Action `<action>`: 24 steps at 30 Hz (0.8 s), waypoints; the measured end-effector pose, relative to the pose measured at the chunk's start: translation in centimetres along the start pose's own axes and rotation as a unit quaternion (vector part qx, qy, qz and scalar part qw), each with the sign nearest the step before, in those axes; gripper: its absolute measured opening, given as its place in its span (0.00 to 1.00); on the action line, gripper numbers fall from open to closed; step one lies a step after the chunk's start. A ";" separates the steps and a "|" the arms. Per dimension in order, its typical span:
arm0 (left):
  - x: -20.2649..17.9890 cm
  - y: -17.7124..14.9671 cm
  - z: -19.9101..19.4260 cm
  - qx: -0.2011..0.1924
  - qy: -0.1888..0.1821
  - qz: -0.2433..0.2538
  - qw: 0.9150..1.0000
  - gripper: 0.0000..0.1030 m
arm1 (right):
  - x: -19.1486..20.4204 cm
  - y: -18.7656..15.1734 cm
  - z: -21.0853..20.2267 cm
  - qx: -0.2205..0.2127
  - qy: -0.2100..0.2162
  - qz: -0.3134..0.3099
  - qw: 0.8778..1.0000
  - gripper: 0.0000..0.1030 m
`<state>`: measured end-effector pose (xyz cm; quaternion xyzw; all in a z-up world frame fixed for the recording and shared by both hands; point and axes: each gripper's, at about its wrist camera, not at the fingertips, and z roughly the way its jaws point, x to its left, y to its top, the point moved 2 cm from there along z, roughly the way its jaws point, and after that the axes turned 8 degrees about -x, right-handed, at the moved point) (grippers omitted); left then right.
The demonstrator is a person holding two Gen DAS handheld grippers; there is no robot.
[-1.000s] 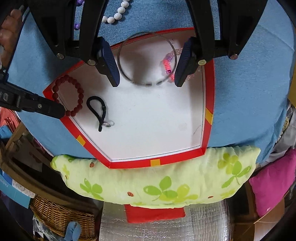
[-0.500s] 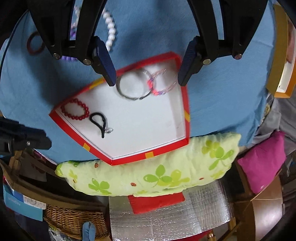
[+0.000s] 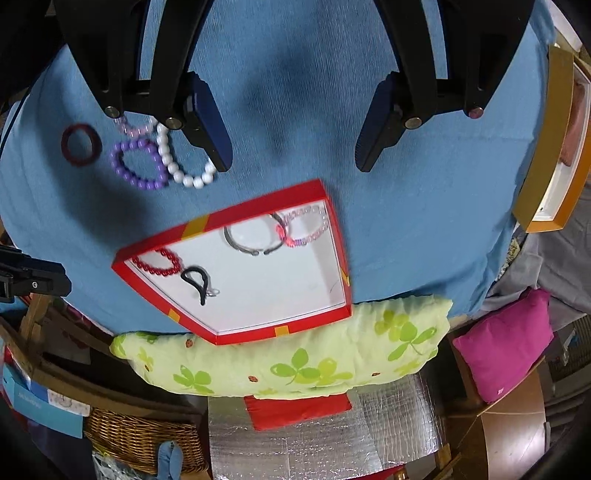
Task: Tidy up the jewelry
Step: 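Lower the right gripper onto the purple beaded bracelet and close it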
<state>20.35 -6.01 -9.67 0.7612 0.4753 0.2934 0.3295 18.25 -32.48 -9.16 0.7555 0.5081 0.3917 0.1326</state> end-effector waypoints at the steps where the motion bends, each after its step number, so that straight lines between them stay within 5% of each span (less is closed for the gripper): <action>1: -0.1 -0.2 -0.4 -0.002 0.004 0.004 1.000 0.68 | -0.1 -0.2 -0.2 0.002 -0.001 0.002 1.000 0.37; 24: -0.6 -1.9 -1.9 0.003 0.029 0.026 0.999 0.68 | 3.2 -6.0 1.9 0.097 -0.004 -0.063 0.993 0.37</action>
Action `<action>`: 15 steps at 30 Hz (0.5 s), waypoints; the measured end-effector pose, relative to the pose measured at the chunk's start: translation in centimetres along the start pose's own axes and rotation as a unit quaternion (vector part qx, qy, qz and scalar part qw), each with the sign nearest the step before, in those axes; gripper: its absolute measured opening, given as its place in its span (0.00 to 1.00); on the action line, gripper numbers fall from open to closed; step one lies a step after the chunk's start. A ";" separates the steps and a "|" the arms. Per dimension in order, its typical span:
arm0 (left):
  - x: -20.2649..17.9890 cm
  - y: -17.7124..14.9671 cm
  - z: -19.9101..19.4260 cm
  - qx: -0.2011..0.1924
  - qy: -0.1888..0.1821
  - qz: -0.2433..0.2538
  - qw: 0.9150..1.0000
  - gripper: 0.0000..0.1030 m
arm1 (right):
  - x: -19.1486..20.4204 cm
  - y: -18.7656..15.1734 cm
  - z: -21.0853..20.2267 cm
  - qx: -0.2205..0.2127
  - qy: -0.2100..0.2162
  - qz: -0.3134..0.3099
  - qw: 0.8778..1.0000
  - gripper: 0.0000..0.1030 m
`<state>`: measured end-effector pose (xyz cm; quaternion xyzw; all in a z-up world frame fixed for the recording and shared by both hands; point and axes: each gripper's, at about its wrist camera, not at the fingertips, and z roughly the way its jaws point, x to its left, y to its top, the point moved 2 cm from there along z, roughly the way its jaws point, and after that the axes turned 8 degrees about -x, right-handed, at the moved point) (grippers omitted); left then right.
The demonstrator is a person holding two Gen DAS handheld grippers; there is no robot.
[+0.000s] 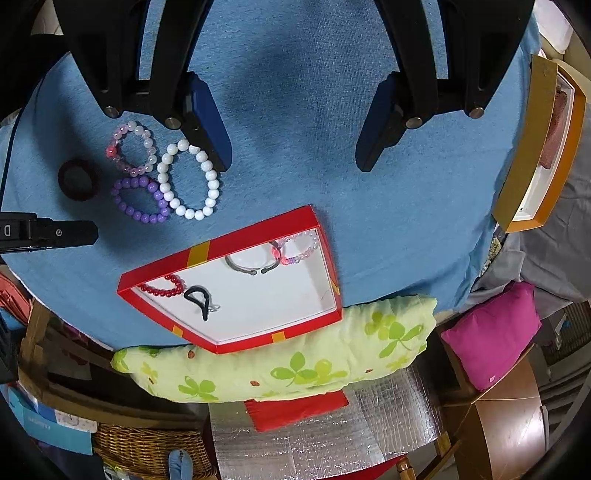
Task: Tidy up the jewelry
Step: 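Lower the right gripper onto the purple beaded bracelet and close it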
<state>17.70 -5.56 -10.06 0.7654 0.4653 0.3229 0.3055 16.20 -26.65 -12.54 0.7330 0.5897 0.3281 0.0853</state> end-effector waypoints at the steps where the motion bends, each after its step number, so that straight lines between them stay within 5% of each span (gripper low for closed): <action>1: 0.0 0.0 0.1 0.002 0.000 0.001 1.000 0.68 | 0.2 0.0 0.1 0.002 0.000 -0.003 1.000 0.37; 15: -0.1 -0.2 0.8 0.013 -0.006 0.002 1.000 0.68 | 1.5 -0.1 1.1 0.015 0.007 -0.017 1.000 0.38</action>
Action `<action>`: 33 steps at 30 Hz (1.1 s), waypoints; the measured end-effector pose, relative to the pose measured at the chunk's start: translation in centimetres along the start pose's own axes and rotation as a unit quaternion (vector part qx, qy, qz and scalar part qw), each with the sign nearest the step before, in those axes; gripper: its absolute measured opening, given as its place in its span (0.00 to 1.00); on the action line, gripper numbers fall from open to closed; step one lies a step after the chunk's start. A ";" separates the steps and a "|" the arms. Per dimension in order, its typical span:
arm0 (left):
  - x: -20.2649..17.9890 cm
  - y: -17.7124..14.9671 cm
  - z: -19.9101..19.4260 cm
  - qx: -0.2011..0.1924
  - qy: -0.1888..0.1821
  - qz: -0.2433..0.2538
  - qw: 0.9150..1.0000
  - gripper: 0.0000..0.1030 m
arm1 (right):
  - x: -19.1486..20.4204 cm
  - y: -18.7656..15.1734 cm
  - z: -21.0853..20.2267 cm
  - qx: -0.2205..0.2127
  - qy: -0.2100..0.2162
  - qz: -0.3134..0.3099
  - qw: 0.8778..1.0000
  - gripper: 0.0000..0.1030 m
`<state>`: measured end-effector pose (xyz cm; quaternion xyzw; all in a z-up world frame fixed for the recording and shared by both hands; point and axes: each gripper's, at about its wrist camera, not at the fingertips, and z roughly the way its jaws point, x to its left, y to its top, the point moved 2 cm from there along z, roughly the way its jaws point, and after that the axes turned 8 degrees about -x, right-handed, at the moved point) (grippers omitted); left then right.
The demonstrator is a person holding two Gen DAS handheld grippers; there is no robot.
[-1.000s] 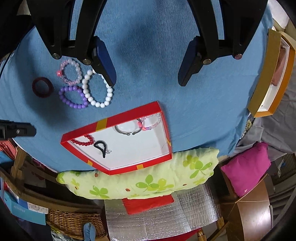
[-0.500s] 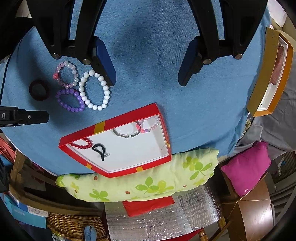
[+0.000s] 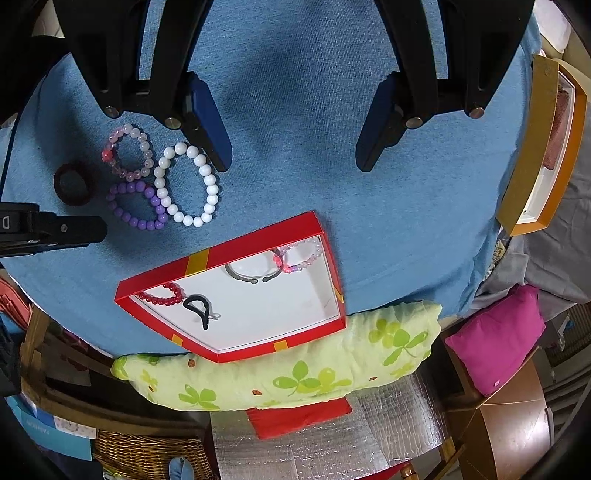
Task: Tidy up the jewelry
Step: 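Lower the right gripper onto the purple beaded bracelet and close it, then grasp the white pearl bracelet with the left gripper while the right gripper lifts the purple bracelet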
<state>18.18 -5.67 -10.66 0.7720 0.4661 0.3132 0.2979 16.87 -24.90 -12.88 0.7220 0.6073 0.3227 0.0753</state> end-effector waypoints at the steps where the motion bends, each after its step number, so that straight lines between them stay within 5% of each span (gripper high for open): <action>1: 0.0 0.0 0.0 0.000 0.000 -0.001 1.000 0.68 | 0.1 0.0 0.1 0.002 0.001 -0.001 1.000 0.37; 21: 0.3 -0.2 0.2 0.009 -0.002 -0.004 1.000 0.68 | 1.1 -0.6 3.5 0.033 -0.039 -0.024 0.998 0.36; 25: 0.4 -0.3 0.5 0.014 -0.004 -0.006 1.000 0.68 | 1.6 -1.0 4.3 0.032 -0.068 -0.060 0.995 0.13; 33: 0.3 -0.8 1.8 0.043 -0.035 -0.031 0.998 0.68 | 0.3 -0.3 3.7 0.011 -0.096 -0.062 0.993 0.10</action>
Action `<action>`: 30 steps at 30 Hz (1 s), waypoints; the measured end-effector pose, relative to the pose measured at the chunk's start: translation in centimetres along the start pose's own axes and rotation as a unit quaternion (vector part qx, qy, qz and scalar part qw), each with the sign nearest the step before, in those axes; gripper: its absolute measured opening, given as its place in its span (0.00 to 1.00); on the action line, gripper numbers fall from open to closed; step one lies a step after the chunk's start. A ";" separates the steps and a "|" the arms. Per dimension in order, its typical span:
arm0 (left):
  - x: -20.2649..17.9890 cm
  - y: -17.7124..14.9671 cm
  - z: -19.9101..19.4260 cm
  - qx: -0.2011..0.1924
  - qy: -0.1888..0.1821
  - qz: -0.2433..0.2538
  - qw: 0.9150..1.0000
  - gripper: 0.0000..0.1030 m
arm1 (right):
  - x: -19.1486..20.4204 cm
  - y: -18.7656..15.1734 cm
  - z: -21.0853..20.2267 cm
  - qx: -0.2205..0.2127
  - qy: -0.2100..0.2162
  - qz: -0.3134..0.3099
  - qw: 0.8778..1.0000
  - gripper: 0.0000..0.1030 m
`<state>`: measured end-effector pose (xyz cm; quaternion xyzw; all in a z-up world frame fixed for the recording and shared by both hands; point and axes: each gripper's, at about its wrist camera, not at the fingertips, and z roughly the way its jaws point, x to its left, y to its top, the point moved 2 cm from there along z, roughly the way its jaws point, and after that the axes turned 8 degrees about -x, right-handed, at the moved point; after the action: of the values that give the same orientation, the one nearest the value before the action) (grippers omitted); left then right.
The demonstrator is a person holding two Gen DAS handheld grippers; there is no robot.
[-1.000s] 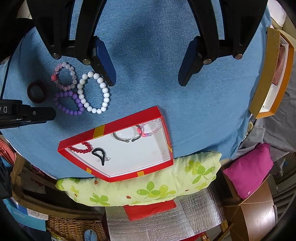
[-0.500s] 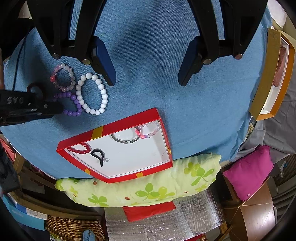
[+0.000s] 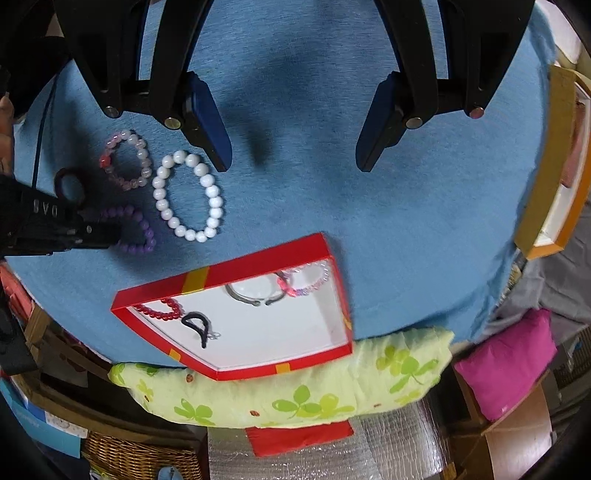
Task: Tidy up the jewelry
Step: 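Grasp the white pearl bracelet with the left gripper while the right gripper lifts the purple bracelet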
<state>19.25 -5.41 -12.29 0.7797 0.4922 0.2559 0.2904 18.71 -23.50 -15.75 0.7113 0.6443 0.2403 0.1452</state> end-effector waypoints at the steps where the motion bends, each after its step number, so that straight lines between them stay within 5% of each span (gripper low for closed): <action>1: -0.1 0.0 0.2 0.003 -0.010 -0.004 1.000 0.68 | -0.7 0.2 -0.1 -0.001 -0.003 0.012 1.000 0.10; 12: -3.1 1.5 2.6 0.035 -0.084 -0.038 0.995 0.68 | -3.8 0.5 -0.1 0.007 -0.018 0.065 0.998 0.10; 26: -4.7 2.0 4.7 0.050 -0.111 -0.070 0.990 0.68 | -4.6 0.1 -0.1 0.018 0.004 0.092 0.996 0.11; 30: -4.7 1.9 4.6 0.041 -0.110 -0.062 0.991 0.46 | -4.4 0.1 0.1 0.017 0.002 0.090 0.996 0.13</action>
<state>21.75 -11.29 -14.73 0.7819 0.5150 0.1298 0.3263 18.63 -27.87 -16.47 0.7681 0.5821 0.2432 0.1094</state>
